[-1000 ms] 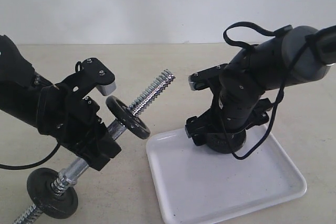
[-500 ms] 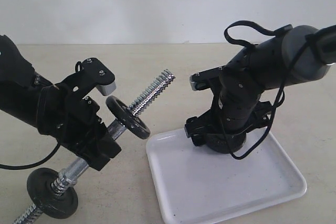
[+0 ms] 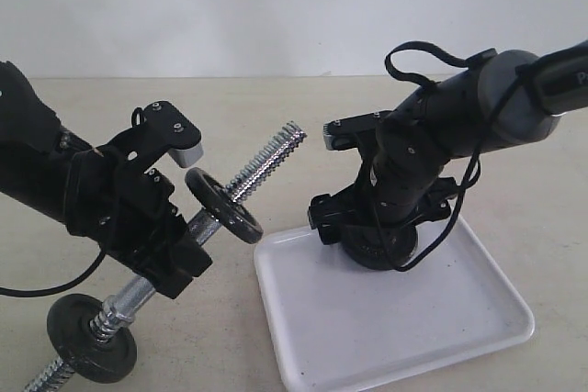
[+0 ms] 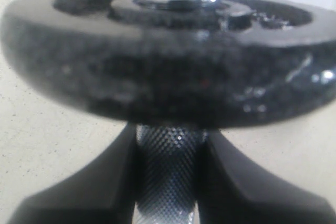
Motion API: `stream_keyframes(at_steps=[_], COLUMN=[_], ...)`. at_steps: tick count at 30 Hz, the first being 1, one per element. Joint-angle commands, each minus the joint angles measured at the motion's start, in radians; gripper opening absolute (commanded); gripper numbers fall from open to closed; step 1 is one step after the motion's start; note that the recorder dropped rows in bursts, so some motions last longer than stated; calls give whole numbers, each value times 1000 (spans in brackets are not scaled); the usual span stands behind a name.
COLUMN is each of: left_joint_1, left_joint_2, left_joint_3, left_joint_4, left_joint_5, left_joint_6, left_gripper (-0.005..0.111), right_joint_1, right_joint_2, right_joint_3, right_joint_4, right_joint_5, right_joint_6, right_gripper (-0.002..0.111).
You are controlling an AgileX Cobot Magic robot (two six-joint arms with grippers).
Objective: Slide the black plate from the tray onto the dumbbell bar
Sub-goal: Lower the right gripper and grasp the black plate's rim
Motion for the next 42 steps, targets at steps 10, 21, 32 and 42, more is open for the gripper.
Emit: stream_keyframes(at_steps=[10,21,32,42], left_joint_1=[-3,-3,-3,-3], left_joint_2=[-50,-50,-50,-50], left_joint_3=[-34,-34,-34,-34], left_joint_4=[-79,-79,-79,-79], left_joint_5=[-40,-40,-40,-40], left_joint_6=[-12,-12,-12,-12], left_gripper=[4,4,4,4], right_joint_1=[-1,-1,-1,-1], right_joint_2=[91,91,91,91], right_joint_3=[35,35,35,35], right_joint_4=[-29,-3,27,53], right_joint_5=[265,338,282,251], right_joint_6=[-35,-42,-55,-70], right_gripper=[101,101,101,101])
